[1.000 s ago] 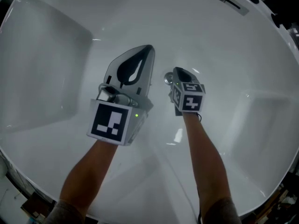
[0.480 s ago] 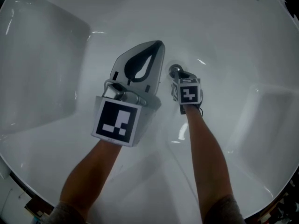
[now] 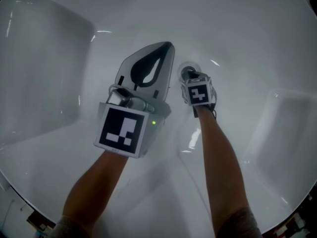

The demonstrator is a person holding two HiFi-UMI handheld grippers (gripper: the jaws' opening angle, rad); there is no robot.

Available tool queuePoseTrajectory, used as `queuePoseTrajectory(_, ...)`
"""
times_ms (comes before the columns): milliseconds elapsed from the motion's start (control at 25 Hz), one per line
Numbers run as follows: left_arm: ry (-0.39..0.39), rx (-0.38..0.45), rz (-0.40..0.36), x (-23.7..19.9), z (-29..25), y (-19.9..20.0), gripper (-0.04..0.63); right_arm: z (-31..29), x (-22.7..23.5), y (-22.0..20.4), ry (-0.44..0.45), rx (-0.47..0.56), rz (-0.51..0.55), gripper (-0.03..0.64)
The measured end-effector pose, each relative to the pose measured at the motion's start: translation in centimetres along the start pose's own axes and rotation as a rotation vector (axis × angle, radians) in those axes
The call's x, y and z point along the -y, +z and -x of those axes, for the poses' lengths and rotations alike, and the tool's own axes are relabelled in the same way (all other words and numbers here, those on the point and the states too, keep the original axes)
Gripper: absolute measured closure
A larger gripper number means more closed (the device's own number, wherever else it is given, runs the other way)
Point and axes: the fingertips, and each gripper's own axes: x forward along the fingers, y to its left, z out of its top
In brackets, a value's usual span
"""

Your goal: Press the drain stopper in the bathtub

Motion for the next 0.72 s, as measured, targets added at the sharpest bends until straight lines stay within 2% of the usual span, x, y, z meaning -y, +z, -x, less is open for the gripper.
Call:
queuePoseTrajectory(560,-0.009,-0.019,0.016,0.09,-0.06,-0.86,0.589,-0.49,0.03,0.05,0.005,-0.056,0.057,0.614)
queuePoseTrajectory(720,-0.011,-0.019,0.011,0.12,-0.08,-0.76,0.589,-0.35,0.36,0.12,0.035,-0.094,0.03,0.614)
